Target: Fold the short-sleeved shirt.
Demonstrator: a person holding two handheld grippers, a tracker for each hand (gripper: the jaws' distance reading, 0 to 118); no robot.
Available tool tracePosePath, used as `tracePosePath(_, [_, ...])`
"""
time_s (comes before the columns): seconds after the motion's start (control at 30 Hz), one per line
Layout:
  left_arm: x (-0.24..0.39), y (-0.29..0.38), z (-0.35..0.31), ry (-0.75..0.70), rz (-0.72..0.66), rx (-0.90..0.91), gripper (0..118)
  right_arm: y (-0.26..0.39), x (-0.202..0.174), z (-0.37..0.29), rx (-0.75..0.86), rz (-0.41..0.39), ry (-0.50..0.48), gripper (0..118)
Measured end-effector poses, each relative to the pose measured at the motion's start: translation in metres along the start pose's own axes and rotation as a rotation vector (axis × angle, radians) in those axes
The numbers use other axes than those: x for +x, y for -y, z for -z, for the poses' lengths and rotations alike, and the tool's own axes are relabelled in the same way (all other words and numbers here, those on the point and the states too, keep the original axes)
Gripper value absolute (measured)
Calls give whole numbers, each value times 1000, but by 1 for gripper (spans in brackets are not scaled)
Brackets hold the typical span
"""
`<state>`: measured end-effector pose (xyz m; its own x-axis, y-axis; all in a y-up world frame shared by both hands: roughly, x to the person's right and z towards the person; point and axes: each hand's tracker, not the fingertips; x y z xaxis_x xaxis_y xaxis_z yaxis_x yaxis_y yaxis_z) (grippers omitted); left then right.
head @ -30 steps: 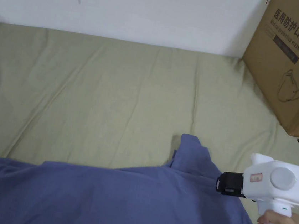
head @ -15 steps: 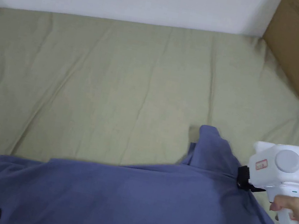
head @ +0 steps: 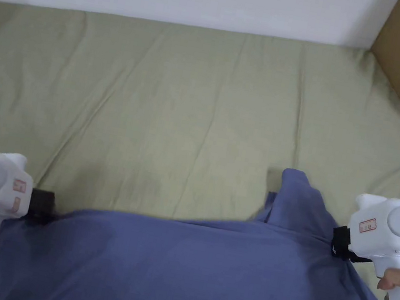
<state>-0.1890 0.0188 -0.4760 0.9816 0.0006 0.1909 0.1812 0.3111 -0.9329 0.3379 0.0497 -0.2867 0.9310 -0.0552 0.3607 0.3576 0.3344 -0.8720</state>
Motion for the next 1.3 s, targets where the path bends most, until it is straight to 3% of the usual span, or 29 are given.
tracePosePath(0.03, [2,8,-11,-53,106,65,69,0,0,0,0,1,0,4])
tracePosePath(0.1, [8,10,-29,-39,131,99,58,-2,4,0,0,19,-9,4])
tracePosePath(0.17, [7,9,-33,-41,115,109,14,-2,6,-3,15,36,-18,4])
tracePosePath(0.2, [6,9,-34,-51,112,113,5,-1,6,-8,39,58,-28,4])
tracePosePath(0.3, [8,13,-52,-34,126,128,4,0,12,-34,86,103,-113,4])
tracePosePath(0.57, [-1,42,-153,18,151,310,4,22,21,-111,178,55,-128,4])
tracePosePath(0.9, [-35,156,-251,65,129,417,4,129,20,-211,263,-23,-130,4])
tracePosePath(1.03, [-49,212,-236,58,112,335,4,194,27,-214,219,-16,-144,4])
tracePosePath(1.23, [-60,261,-168,83,84,181,4,269,26,-149,41,41,-94,4])
tracePosePath(1.27, [-60,263,-161,76,64,160,6,276,24,-144,56,41,-91,5])
tracePosePath(1.3, [-61,264,-158,71,48,154,12,280,22,-142,54,38,-74,14])
